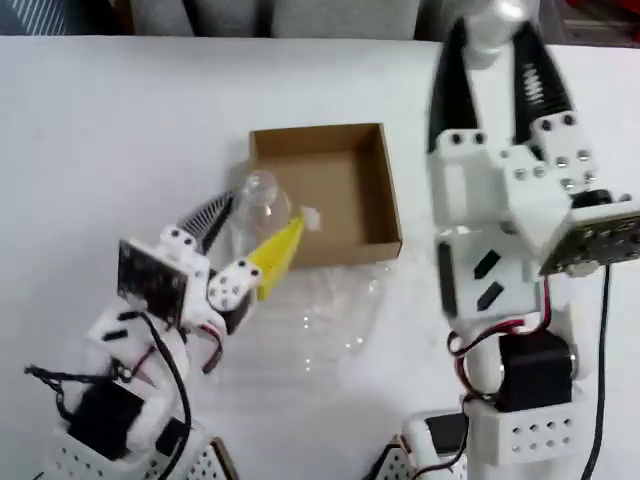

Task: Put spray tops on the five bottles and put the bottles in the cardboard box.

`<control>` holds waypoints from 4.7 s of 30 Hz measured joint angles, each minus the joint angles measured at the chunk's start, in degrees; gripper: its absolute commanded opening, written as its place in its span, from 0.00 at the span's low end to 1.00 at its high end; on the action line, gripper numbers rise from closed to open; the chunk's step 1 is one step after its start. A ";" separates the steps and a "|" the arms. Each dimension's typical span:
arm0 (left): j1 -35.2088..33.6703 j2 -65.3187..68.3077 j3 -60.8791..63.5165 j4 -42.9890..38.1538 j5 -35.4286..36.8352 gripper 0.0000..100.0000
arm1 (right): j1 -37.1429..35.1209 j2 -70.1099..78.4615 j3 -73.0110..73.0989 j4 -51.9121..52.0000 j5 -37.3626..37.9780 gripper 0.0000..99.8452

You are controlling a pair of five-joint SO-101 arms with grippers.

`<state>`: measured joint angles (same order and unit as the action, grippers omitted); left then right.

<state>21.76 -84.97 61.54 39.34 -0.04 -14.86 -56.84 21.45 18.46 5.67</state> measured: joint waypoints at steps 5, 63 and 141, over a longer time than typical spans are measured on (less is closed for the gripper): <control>0.44 -8.35 11.08 -4.92 0.00 0.02 | -9.58 0.00 -3.16 1.67 0.00 0.02; 1.14 -16.18 19.43 -5.36 0.00 0.02 | -25.67 0.00 -0.18 11.87 -8.53 0.01; 1.14 -16.26 19.43 -5.36 0.00 0.02 | -22.33 9.85 -8.18 23.03 -12.92 0.02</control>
<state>22.90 -101.23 80.97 33.98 -0.04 -37.19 -46.99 13.27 41.49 -7.25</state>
